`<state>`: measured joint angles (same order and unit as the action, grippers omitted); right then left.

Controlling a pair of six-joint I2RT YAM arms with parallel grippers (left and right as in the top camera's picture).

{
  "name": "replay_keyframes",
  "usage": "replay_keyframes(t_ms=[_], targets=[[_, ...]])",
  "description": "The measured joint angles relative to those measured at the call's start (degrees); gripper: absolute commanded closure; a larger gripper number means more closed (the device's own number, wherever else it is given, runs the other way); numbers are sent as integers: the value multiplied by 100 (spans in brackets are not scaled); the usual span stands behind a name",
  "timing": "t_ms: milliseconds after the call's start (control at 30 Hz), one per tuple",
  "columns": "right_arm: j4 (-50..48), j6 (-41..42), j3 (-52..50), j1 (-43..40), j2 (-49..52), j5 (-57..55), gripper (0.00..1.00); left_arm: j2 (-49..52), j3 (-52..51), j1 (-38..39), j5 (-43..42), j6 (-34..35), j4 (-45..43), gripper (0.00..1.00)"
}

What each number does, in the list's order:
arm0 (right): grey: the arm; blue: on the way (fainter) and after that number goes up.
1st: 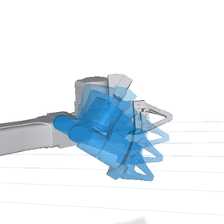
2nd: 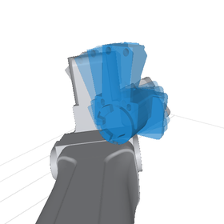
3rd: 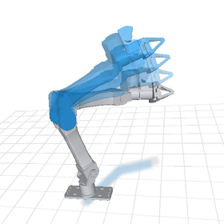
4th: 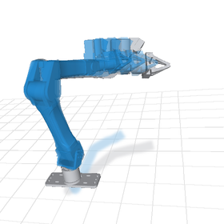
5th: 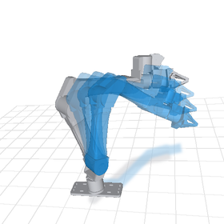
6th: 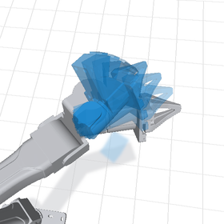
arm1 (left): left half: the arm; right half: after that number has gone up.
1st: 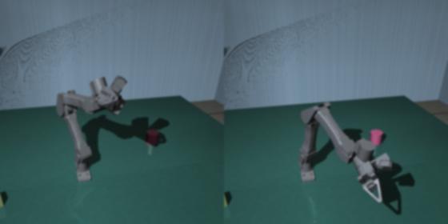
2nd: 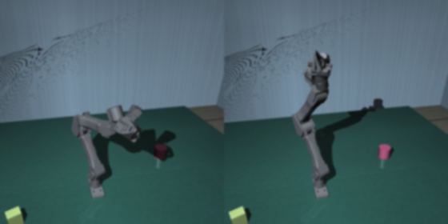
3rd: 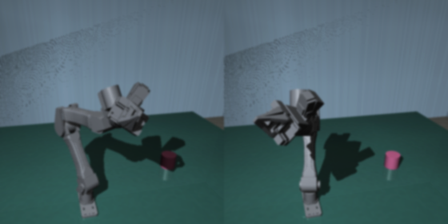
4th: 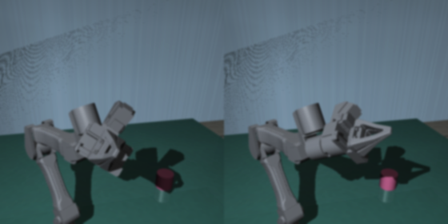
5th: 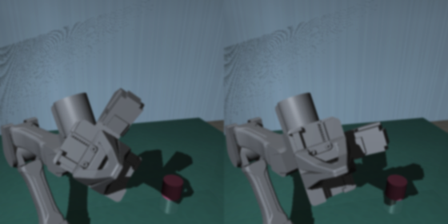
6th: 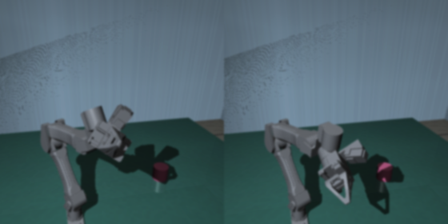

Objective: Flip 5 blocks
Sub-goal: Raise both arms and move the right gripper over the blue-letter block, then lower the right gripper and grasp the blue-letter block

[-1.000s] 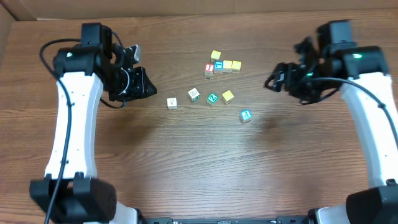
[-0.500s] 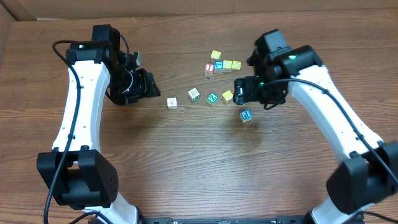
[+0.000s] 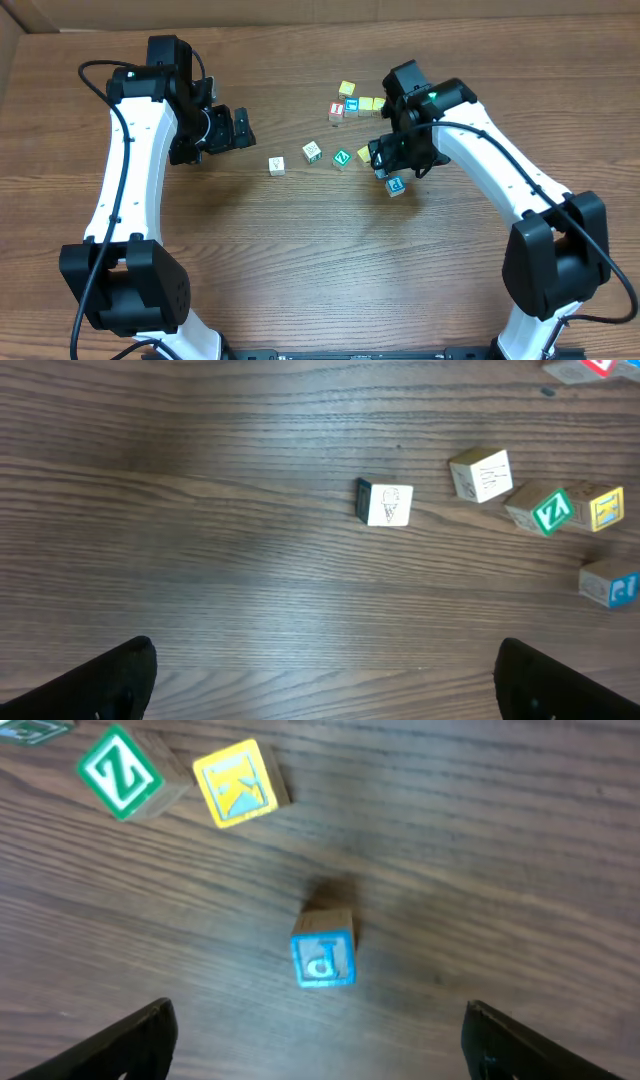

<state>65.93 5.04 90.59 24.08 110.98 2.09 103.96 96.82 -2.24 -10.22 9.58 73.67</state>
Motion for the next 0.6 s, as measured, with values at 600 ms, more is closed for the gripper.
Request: replay_keyframes(t_ms=[600], targets=[[-2002,-227,-1858,2,22,96,34,0,0,0,109,81,0,0]])
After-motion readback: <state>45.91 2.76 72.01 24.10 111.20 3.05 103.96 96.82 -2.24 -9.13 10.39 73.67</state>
